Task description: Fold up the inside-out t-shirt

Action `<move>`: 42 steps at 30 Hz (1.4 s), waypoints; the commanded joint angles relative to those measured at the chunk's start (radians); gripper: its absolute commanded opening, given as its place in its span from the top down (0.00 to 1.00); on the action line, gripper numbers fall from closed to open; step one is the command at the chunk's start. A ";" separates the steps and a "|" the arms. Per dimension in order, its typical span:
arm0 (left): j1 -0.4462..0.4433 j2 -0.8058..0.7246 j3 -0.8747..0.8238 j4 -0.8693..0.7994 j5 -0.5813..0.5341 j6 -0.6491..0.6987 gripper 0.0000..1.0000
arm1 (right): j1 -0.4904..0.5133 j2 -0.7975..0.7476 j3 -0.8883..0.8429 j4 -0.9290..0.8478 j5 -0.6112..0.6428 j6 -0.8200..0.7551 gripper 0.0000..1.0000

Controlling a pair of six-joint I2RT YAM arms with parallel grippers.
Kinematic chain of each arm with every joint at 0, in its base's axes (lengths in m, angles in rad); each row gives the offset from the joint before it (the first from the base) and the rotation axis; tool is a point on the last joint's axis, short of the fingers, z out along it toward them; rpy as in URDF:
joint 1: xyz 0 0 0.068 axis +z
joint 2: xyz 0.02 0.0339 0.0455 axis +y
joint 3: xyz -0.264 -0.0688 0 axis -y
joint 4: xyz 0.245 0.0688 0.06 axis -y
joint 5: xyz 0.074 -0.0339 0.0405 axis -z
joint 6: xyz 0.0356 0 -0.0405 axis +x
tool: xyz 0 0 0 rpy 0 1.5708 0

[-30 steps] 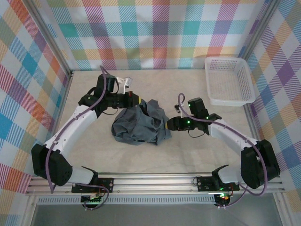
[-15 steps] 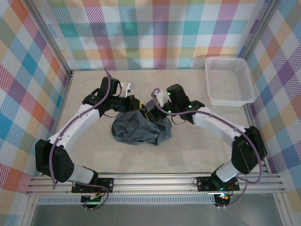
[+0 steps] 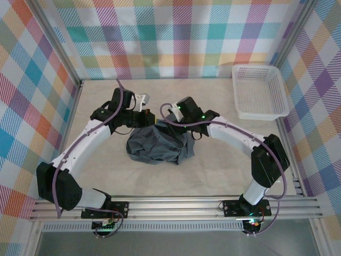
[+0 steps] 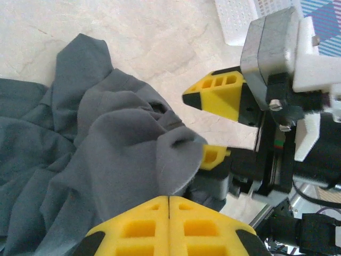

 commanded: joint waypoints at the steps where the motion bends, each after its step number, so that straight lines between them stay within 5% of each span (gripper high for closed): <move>1: 0.005 -0.036 0.035 -0.030 -0.029 0.033 1.00 | -0.021 -0.047 0.009 -0.152 0.021 -0.002 0.54; 5: 0.005 -0.039 0.036 -0.039 -0.052 0.035 1.00 | -0.024 -0.031 0.048 -0.246 -0.039 0.008 0.78; 10: 0.015 -0.057 0.053 -0.127 -0.228 0.046 1.00 | -0.023 -0.060 0.117 -0.275 -0.317 0.048 0.99; 13: 0.056 -0.093 0.043 -0.197 -0.447 0.007 1.00 | -0.008 -0.079 0.128 -0.163 -0.641 0.139 0.94; 17: 0.153 -0.207 -0.054 -0.192 -0.720 -0.090 1.00 | 0.037 -0.057 0.148 0.106 -1.007 0.347 0.59; 19: 0.202 -0.263 -0.107 -0.178 -0.802 -0.133 0.94 | 0.033 -0.072 0.156 0.148 -0.974 0.374 0.51; 23: 0.263 -0.297 -0.132 -0.176 -0.834 -0.211 0.66 | -0.051 -0.148 0.084 0.082 -0.619 0.401 0.31; 28: 0.215 -0.255 -0.101 -0.061 -0.534 -0.196 0.51 | -0.233 -0.127 0.014 -0.150 -0.293 0.546 0.30; 31: 0.059 -0.170 -0.068 0.030 -0.395 -0.160 0.43 | -0.269 -0.078 -0.028 -0.173 -0.306 0.525 0.28; 34: -0.089 0.000 0.021 -0.018 -0.396 -0.098 0.36 | -0.269 -0.009 -0.053 -0.117 -0.416 0.504 0.23; 37: -0.122 0.172 0.091 -0.070 -0.423 -0.092 0.22 | -0.264 0.072 -0.044 -0.067 -0.531 0.529 0.24; 42: -0.121 0.373 0.166 -0.067 -0.530 -0.039 0.12 | -0.248 0.129 -0.011 -0.011 -0.579 0.536 0.59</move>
